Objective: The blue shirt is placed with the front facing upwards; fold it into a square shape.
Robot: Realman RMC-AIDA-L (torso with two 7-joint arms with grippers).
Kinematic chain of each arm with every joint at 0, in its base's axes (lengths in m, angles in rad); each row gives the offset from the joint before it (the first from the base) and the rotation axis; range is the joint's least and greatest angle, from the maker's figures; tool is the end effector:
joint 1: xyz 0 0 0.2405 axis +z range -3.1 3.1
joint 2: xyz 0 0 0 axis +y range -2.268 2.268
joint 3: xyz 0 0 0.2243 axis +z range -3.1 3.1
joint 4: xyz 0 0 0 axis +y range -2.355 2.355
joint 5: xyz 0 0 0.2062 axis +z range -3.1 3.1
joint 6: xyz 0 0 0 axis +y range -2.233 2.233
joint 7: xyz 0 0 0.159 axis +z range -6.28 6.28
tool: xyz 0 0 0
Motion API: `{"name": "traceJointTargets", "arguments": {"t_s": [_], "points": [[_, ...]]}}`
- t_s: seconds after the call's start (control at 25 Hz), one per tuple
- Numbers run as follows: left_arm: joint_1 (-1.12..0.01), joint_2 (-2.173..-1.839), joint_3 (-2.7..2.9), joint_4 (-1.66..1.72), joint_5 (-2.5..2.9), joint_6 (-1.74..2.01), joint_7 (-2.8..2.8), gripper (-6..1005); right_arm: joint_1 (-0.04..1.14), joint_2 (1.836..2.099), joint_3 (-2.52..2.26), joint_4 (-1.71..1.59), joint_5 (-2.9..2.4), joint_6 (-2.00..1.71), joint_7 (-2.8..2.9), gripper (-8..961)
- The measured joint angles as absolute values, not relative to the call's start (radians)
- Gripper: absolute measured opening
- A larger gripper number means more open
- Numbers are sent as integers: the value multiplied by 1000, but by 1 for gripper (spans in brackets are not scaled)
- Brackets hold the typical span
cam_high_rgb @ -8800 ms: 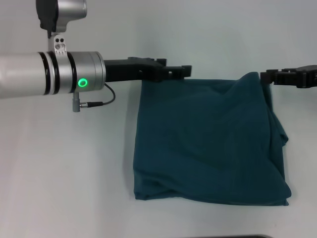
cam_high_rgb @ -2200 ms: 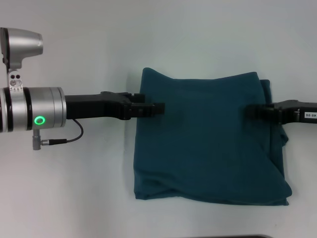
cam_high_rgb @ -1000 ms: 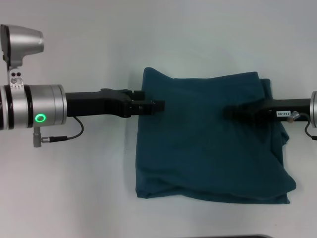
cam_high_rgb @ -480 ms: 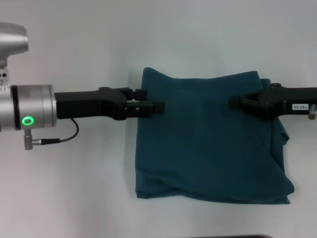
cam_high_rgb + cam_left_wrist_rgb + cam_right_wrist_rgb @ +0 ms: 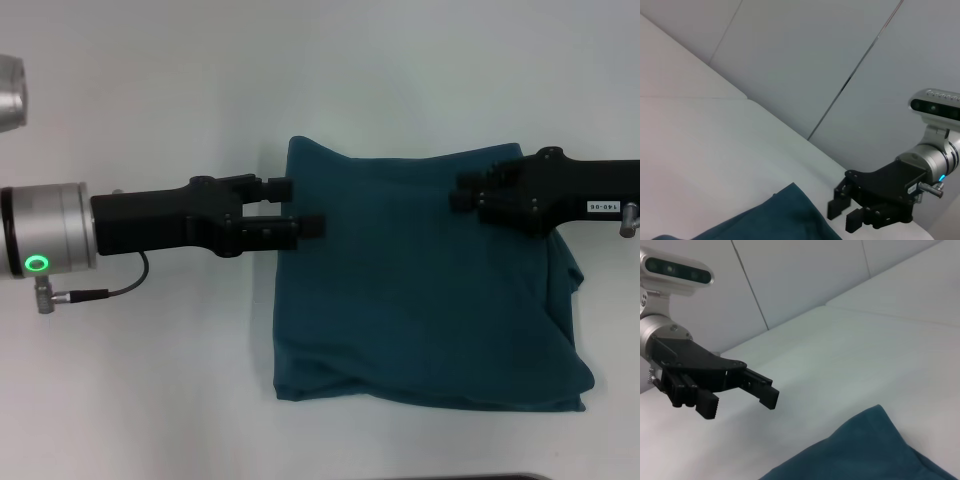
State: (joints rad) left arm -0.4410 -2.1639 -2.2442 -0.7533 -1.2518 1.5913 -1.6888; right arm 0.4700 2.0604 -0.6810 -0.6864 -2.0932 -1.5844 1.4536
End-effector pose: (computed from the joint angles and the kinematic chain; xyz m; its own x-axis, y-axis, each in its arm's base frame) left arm -0.2031 0.2885 -0.0315 0.6405 0.5777 0.5059 0.6044 -0.7857 0.1319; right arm 0.2581 0.2992 0.0072 0.7810 -0.4521 -0.4308 -0.5426 -0.8328 -0.1097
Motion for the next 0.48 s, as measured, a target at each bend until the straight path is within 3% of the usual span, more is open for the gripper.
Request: {"name": "traceJointTargets", "arguments": {"t_s": [0.48], "points": [[-453,-2164,-2246,-718,-1252,1602,-1697,849,458,2039,-677,-698,-2097,-1597,1440,477]]}}
